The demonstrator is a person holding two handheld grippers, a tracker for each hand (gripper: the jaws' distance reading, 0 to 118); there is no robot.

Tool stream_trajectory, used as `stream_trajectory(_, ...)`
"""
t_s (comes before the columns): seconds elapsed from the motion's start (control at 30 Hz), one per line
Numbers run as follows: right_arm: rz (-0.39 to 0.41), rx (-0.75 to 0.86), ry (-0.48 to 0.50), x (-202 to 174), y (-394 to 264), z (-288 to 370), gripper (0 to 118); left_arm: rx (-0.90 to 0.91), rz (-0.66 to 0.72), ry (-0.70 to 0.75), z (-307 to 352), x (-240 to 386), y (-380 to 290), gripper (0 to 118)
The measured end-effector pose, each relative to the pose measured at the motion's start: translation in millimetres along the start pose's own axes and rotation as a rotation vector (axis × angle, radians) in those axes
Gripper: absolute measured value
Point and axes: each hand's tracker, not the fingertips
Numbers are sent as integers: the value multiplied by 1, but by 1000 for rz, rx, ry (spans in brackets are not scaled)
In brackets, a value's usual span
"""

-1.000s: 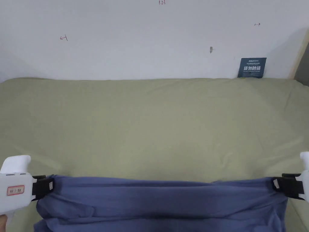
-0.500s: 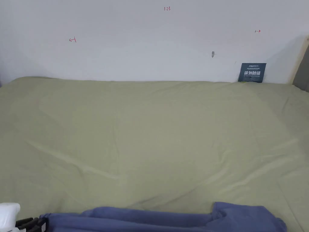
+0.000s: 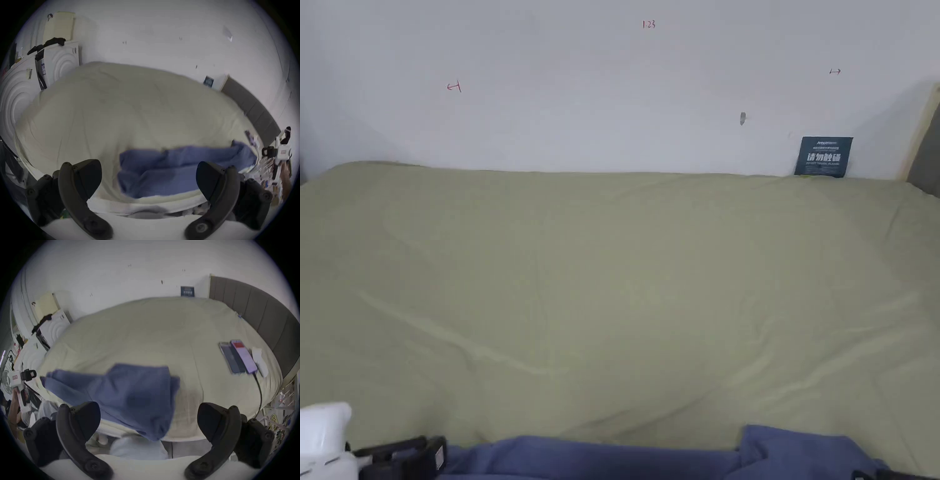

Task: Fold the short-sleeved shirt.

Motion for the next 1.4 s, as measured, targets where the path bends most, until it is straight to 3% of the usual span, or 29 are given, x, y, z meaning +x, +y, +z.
stream_trajectory(0.2, 79, 361, -58, -88, 46, 25, 117, 287, -93, 33, 17, 91, 43, 110)
stream_trajectory(0.23, 88, 435, -79, -103, 49, 29, 112, 352, -111, 37, 18, 107, 45, 100)
stream_trajectory(0.27, 92, 497, -105, -116, 52, 32, 101, 398, -123, 58, 19, 121, 46, 89)
stream_trajectory(0.3, 104, 520, -119, -126, 53, 32, 79, 443, -135, 64, 18, 131, 47, 74)
stream_trajectory(0.33, 117, 541, -140, -136, 54, 29, 30, 464, -154, 79, 15, 141, 46, 44)
stream_trajectory(0.37, 126, 579, -168, -143, 52, 28, 2, 484, -154, 94, 13, 146, 47, 11)
stream_trajectory(0.4, 134, 594, -171, -144, 54, 29, 1, 516, -151, 103, 14, 152, 46, 0)
stream_trajectory(0.8, 156, 631, -197, -156, 54, 34, 2, 525, -202, 116, 31, 148, 53, 0)
stream_trajectory(0.87, 173, 638, -203, -162, 54, 37, 1, 471, -187, 49, 34, 134, 59, 0)
stream_trajectory(1.13, 184, 626, -156, -175, 41, 53, 2, -181, 126, -267, -11, -32, 61, 0)
stream_trajectory(1.27, 196, 635, -187, -182, 30, 55, 2, -361, 215, -291, -30, -92, 43, 0)
stream_trajectory(1.4, 185, 613, -178, -185, 29, 55, 2, -359, 425, -367, -46, -130, 21, 0)
